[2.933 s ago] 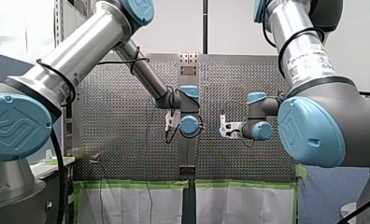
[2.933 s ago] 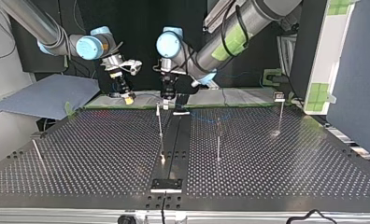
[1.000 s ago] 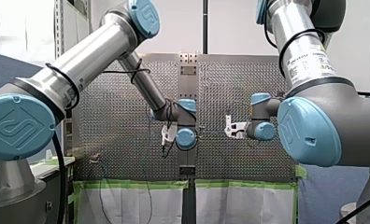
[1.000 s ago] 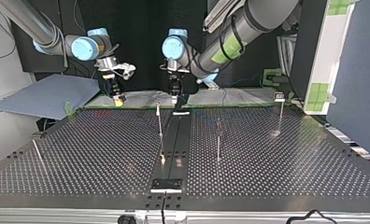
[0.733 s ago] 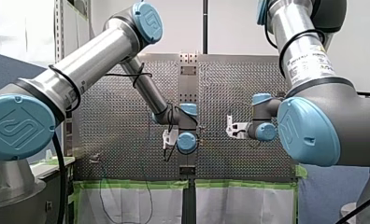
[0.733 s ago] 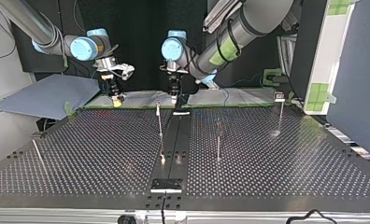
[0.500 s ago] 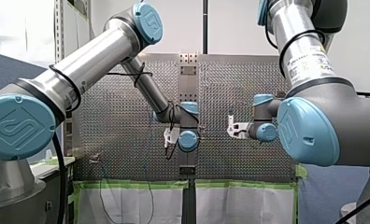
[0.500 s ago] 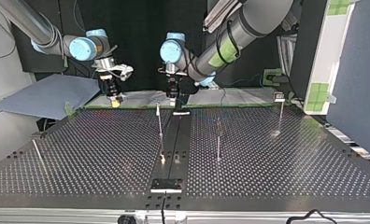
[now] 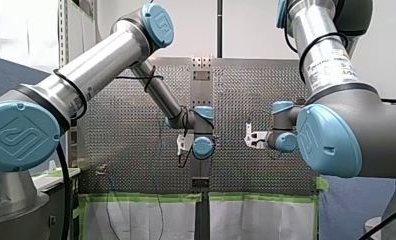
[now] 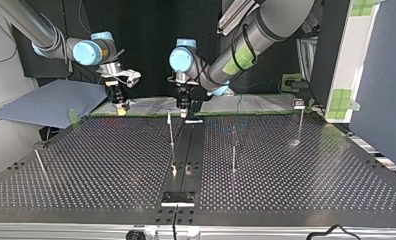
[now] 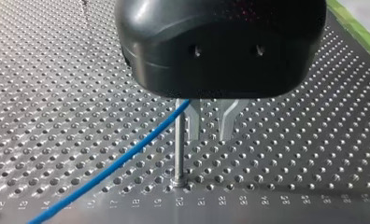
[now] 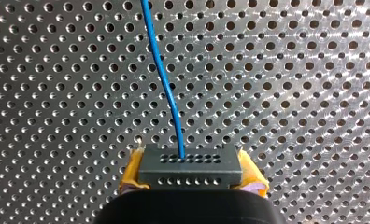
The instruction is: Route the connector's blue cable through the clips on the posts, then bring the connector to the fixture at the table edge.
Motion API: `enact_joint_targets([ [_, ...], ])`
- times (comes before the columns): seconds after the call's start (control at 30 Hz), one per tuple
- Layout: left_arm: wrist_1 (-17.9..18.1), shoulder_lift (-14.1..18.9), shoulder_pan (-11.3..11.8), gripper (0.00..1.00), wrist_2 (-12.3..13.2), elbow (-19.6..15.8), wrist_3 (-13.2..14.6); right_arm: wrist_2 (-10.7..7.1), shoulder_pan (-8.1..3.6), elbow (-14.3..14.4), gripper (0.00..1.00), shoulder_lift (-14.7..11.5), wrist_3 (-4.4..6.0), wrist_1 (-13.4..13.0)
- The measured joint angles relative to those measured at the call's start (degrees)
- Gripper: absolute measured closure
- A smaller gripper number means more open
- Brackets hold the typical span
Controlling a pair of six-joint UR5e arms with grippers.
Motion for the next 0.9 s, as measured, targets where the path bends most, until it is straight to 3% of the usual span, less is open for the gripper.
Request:
enact_joint_targets([
  [0.37, -2.15, -0.19, 0.69, 0.78, 0.37, 2.28, 0.1, -0.06, -0.05, -0.73, 1.0, 0.07, 0.37, 0.22],
  [0.53, -4.16, -1.81, 1.1, 0.75, 0.56, 4.36, 0.41, -0.1, -0.26, -1.66, 1.0, 0.11, 0.67, 0.65],
  [0.9, -7.93, -2.88, 2.83, 0.75, 0.9, 8.94, 0.72, -0.13, -1.26, -2.67, 1.0, 0.31, 1.14, 0.86],
])
